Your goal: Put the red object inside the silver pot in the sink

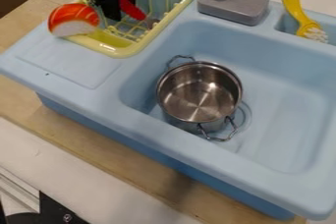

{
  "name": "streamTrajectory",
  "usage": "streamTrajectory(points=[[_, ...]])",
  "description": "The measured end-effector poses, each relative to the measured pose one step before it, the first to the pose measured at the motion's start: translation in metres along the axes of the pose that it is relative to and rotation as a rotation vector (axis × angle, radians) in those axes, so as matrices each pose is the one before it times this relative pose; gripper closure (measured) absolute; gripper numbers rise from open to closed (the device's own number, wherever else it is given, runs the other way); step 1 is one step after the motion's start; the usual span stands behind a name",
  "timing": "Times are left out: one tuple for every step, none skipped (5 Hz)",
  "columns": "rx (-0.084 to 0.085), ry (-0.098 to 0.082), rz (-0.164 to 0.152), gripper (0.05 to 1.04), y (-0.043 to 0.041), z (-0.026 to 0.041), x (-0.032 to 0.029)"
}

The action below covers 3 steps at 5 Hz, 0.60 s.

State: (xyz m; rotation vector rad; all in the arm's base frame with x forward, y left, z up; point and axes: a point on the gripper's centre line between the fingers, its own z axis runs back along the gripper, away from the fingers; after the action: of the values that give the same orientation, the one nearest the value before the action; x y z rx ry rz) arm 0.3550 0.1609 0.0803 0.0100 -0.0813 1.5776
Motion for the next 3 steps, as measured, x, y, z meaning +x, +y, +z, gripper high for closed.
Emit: streamTrajectory(points=[[0.0027,0.0091,-0.0047,0.679,0.00038,0.00081,-0.00393],[-0.0066,0.0266,-0.0348,0.68,0.00305,0.01122,-0.00622],[-0.0085,-0.0142,-0.0722,0.681,0.00294,0.02204,-0.00842]])
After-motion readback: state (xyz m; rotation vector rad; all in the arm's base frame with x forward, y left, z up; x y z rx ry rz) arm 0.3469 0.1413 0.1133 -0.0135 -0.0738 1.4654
